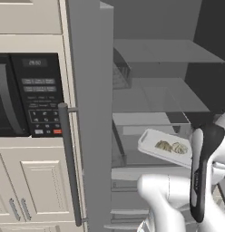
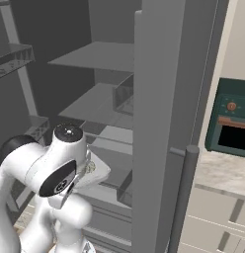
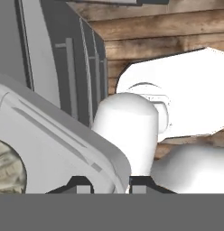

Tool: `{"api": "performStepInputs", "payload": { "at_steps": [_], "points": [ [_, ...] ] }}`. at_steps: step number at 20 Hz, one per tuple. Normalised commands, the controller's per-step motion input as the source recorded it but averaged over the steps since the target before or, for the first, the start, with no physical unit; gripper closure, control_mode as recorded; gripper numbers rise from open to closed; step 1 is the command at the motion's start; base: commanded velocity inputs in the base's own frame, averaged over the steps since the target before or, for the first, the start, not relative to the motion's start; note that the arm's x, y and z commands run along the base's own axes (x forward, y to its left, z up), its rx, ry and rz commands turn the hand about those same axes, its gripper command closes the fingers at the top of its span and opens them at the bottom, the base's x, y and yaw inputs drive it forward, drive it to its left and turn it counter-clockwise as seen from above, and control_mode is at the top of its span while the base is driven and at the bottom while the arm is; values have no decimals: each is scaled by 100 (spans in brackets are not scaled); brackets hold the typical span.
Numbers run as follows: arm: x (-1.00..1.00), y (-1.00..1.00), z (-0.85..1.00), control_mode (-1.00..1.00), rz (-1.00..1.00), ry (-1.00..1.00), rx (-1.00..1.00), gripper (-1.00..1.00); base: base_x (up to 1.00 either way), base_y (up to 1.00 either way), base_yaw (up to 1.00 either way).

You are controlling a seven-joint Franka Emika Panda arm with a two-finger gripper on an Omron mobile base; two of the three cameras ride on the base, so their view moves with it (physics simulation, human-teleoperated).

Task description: Place two dumplings into each of the tupperware containers and then place the containers in the fridge.

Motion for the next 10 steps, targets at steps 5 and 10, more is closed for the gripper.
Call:
{"api": "performStepInputs", "payload": {
  "at_steps": [5,10],
  "points": [
    [-62,-6,29,-100,-26,-13,0,100,0,0,0],
    [-7,30,56,-100,-12,-15,-6,100,0,0,0]
  ]
}}
